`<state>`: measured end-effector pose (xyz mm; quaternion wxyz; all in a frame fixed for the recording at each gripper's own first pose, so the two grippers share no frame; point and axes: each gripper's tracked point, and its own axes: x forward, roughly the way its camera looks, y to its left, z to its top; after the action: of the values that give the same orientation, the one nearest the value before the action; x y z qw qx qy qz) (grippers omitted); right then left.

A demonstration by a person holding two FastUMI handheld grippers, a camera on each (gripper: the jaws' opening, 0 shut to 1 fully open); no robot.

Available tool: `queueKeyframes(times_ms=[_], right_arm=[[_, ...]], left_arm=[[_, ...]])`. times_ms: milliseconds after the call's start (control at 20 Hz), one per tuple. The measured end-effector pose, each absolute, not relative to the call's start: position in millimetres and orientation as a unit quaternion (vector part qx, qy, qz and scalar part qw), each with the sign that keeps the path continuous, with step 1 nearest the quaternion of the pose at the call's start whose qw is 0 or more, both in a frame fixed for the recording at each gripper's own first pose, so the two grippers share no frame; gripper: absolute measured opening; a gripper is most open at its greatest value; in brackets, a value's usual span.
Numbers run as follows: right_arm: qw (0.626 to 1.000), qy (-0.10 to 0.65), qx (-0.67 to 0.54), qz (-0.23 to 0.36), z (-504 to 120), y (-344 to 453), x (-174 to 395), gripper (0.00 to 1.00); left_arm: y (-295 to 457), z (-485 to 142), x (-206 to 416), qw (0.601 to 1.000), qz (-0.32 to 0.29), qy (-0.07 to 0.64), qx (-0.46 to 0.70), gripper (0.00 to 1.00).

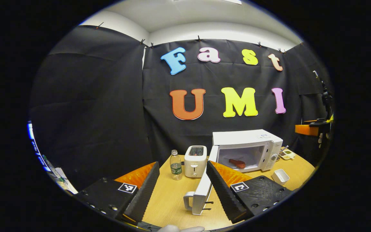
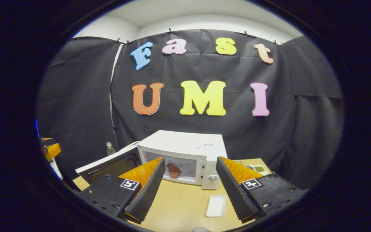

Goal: Open the microwave oven with the left hand, put the food in, and close the microwave oven.

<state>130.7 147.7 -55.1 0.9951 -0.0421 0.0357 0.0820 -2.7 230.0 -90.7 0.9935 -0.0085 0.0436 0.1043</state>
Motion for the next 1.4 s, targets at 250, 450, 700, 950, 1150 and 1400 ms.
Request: queueKeyframes(times_ms=[250, 450, 700, 950, 1150, 1400], right_arm=[[0.997, 0.042, -0.037, 0.055, -43.3, 108.8, 77.4, 0.9], [0.998, 0.05, -0.027, 0.041, -46.1, 91.9, 50.5, 0.9], [0.997, 0.066, -0.014, 0.031, -53.6, 82.1, 38.2, 1.0], [0.997, 0.077, 0.001, 0.027, -56.2, 78.3, 30.8, 1.0], [0.996, 0.089, -0.005, 0.024, -61.0, 75.5, 24.5, 1.0], [0.994, 0.107, -0.017, 0.013, -64.1, 67.7, 19.3, 0.91]], left_arm=[[238.9, -97.0, 2.1, 0.993, 0.111, 0.045, -0.01, 0.9], [241.1, -101.4, 4.2, 0.993, 0.111, 0.045, -0.004, 0.89], [237.7, -102.9, 8.0, 0.995, 0.092, 0.036, -0.002, 0.49], [242.6, -124.2, 16.9, 0.996, 0.08, 0.047, -0.006, 0.0], [257.9, -160.0, 36.3, 0.993, 0.093, 0.067, 0.004, 0.0], [253.3, -208.1, 52.4, 0.991, 0.081, 0.104, 0.006, 0.0]])
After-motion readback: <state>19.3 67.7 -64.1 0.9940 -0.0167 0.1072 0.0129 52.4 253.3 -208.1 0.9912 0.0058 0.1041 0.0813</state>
